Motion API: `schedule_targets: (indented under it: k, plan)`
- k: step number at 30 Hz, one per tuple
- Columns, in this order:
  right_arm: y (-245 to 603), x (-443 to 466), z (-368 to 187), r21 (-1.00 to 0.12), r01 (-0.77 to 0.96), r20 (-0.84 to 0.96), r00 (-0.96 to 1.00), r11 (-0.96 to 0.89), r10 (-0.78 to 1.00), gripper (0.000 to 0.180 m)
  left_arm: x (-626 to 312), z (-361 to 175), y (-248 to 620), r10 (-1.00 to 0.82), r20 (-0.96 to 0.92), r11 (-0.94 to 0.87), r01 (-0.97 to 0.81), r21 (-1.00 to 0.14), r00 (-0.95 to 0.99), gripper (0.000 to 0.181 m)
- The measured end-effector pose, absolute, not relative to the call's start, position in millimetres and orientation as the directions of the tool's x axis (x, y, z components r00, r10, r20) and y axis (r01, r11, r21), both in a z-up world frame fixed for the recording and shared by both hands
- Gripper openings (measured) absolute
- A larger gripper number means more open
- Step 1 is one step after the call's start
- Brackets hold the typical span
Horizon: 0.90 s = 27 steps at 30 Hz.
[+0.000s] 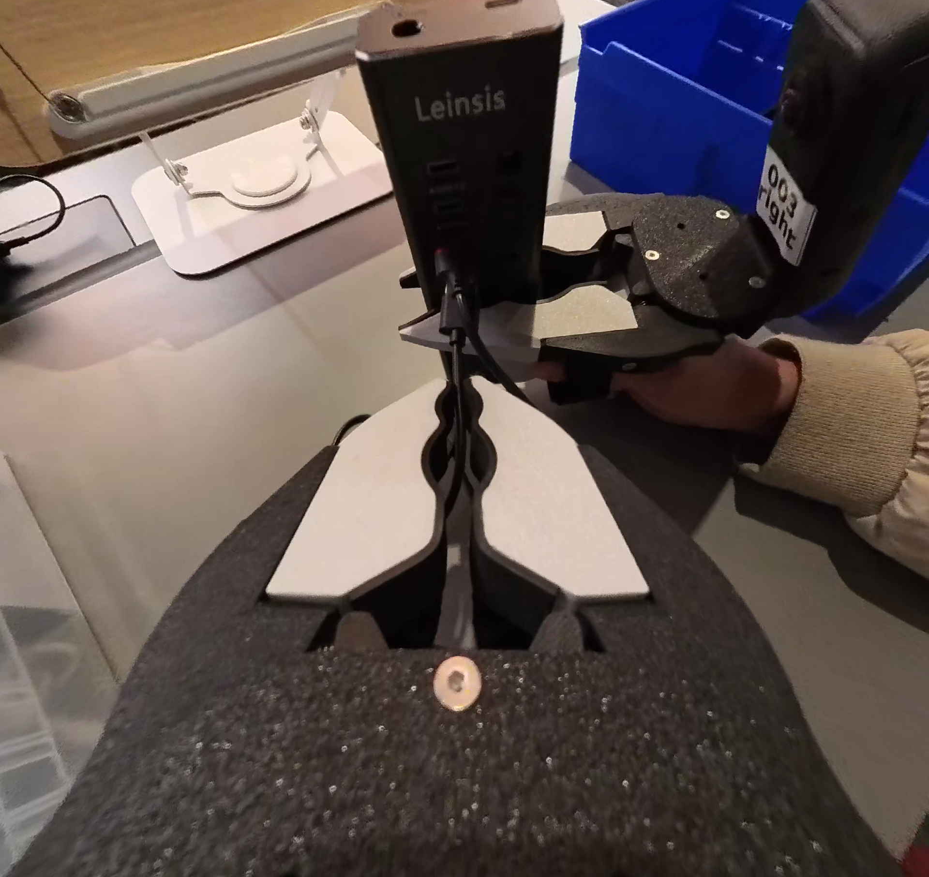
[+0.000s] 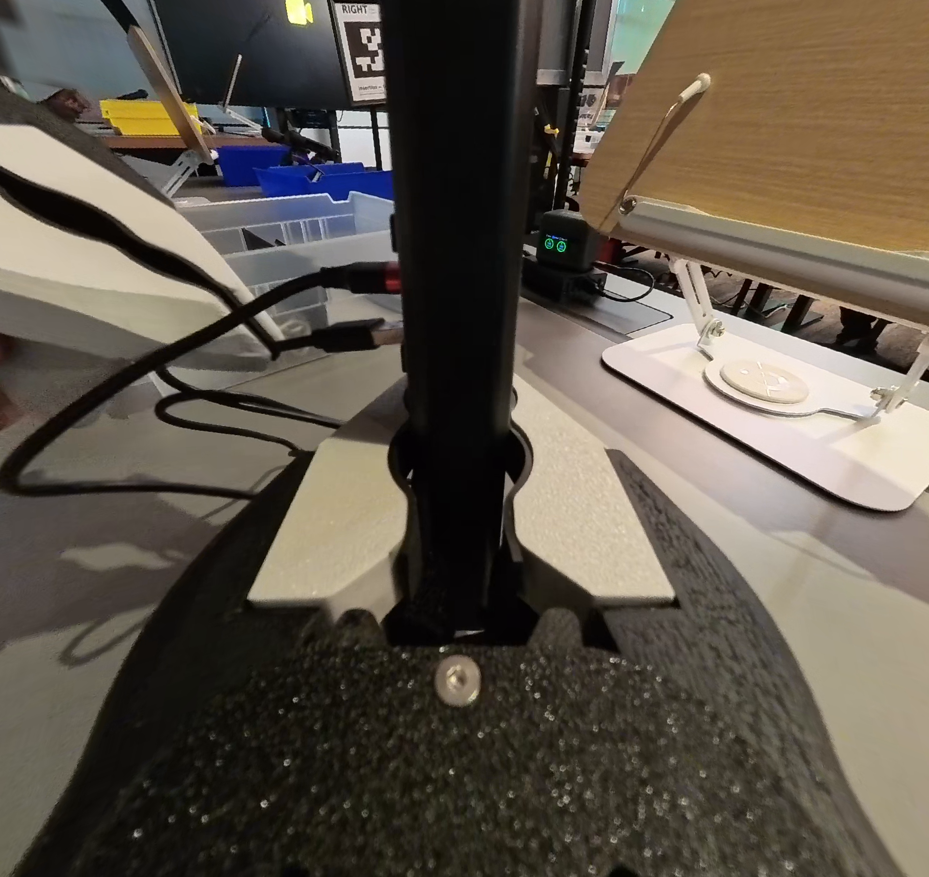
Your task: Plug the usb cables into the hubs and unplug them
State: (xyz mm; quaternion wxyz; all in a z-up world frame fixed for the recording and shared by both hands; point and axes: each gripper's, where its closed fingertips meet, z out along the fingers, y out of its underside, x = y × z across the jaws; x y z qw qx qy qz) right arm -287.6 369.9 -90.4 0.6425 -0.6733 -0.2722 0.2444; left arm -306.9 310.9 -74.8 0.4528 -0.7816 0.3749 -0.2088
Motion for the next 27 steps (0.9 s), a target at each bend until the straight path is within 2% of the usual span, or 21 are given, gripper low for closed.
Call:
schedule_targets:
  k: [7,16,21,27]
  plan:
    - [372.4,-285.4,-91.4,-0.998,0.048,0.008,0.742,-0.042,0.67,0.027,-305.1,-73.7,314.1,-0.746,-0.064,-0.271,-0.391,-0.88,0.662,0.003]
    - [375.2,-282.8,-92.9,-0.997,0.045,-0.004,0.759,-0.06,0.651,0.027,-301.3,-66.0,314.9,-0.693,-0.023,-0.262,-0.281,-0.923,0.72,0.003]
    - [376.0,-283.1,-94.7,-0.996,0.039,-0.023,0.759,-0.081,0.65,0.027,-301.1,-70.3,316.3,-0.65,-0.102,-0.211,-0.307,-0.928,0.753,0.003]
    - [377.4,-282.0,-95.2,-0.996,0.039,-0.025,0.767,-0.086,0.641,0.027,-299.6,-71.3,317.5,-0.642,-0.076,-0.235,-0.29,-0.928,0.763,0.002]
